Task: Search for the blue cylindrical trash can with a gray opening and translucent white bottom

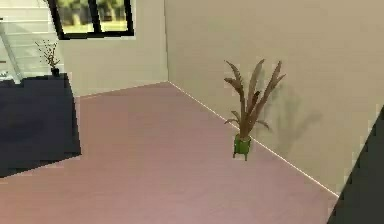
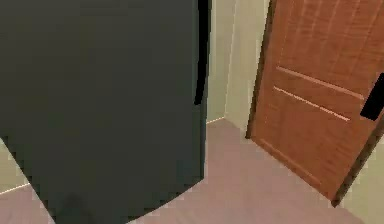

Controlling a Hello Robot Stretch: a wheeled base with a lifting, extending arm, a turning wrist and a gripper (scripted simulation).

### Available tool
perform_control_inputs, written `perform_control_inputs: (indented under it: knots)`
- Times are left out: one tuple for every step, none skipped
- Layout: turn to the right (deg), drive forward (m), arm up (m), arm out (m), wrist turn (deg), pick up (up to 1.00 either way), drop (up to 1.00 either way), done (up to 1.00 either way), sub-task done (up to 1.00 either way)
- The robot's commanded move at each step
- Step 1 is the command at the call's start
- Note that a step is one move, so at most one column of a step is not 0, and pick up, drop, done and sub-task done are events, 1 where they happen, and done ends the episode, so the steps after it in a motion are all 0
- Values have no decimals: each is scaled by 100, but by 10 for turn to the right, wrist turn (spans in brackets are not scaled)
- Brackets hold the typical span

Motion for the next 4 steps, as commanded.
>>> perform_control_inputs:
  knots:
    - [-450,0,0,0,0,0,0,0,0]
    - [-360,0,0,0,0,0,0,0,0]
    - [0,100,0,0,0,0,0,0,0]
    - [-30,0,0,0,0,0,0,0,0]
